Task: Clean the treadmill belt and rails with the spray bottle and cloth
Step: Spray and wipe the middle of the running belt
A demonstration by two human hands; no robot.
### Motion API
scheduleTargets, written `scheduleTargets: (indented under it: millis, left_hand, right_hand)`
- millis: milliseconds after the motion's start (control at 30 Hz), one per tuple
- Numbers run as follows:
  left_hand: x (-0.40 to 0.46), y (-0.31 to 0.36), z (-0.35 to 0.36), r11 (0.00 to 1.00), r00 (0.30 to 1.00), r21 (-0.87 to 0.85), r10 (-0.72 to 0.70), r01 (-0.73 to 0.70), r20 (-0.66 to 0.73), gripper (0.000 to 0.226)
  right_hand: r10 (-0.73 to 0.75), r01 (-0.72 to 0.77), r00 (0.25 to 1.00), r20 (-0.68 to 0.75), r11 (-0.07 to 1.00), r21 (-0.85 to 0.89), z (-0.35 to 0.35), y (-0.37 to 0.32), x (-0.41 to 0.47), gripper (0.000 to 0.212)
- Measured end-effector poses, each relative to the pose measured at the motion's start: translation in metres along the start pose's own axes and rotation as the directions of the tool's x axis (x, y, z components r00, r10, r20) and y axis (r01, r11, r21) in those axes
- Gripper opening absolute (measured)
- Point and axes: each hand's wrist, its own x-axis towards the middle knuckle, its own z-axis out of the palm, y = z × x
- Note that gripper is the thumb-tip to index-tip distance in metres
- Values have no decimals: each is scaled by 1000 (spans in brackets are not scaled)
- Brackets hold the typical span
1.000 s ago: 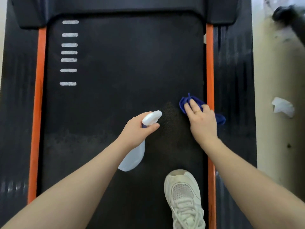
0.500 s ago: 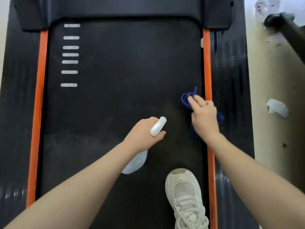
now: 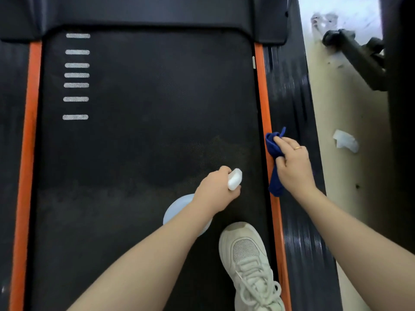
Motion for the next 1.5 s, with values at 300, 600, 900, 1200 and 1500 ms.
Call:
scheduleTargets:
  millis: [300,600,900,1200,1500]
  left_hand:
    - [-31,-54,-58,936,972,-350,-117,39,-204,73]
    - [-35,-70,-86,808,854,-588,-286,-29,-435,27]
    - [-33,-64,-85,825,890,-565,-250,-10,-381,25]
    - [-39,-75,-84,815,884,-577,-233,-50,-405,38]
    - [-40,-80,-86,791,854,-611,-292,-38,-431,46]
  right_hand:
    - [-36,47,993,116,994,-99,69,-31,10,54]
    - [-790,850,526,314,501,-162,106,-66,-7,40]
    - [-550,601,798,244,750,-276,102,-80,18,46]
    - [-400,418,908,122,856,-303,112,-100,26,44]
    - [-599,706,702,384,653,-272,109,-104,19,46]
